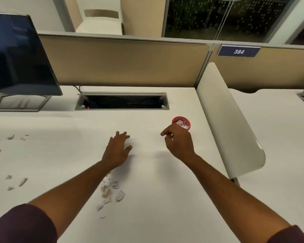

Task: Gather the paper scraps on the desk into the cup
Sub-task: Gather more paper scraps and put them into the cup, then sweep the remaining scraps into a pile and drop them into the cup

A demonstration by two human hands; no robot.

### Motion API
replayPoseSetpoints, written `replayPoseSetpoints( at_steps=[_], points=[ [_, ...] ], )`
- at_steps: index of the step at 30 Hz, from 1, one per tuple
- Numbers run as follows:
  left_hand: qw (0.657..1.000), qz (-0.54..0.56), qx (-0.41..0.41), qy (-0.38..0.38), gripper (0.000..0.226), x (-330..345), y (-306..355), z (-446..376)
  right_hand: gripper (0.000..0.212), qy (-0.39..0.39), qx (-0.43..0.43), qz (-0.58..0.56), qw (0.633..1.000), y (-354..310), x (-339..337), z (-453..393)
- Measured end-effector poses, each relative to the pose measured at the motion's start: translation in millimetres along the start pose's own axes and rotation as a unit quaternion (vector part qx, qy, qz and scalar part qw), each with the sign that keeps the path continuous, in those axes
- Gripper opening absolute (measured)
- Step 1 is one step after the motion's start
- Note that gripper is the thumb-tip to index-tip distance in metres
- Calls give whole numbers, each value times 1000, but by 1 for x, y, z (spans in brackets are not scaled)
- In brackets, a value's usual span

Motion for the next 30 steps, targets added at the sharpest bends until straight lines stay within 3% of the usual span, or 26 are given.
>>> replayPoseSetpoints(
  at_steps=[4,9,14,20,26,30],
  points=[
    [999,-35,-23,14,46,-12,-55,37,18,-91,-23,14,996,2,59,38],
    [999,-32,0,-25,51,-11,-102,81,68,-183,86,64,977,25,121,74],
    [997,-21,58,-56,53,-7,-121,111,84,-148,58,112,981,-4,162,101],
    [990,-5,119,-75,56,-6,-133,139,82,-151,-19,66,986,-79,227,138],
    [987,92,102,-82,59,-27,-168,164,77,-194,-67,53,977,-142,281,164],
    [992,74,97,-40,58,-48,-200,178,71,-179,-40,-76,980,-160,283,167]
  ],
)
Point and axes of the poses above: each hand's wrist, its own z-axis away from the middle knuckle, its own x-axis out of the palm, y = z × x, the point moved 6 cm from there along -z, towards the middle knuckle, and after that the axes turned 5 degrees about -z, right-handed, at the moved point
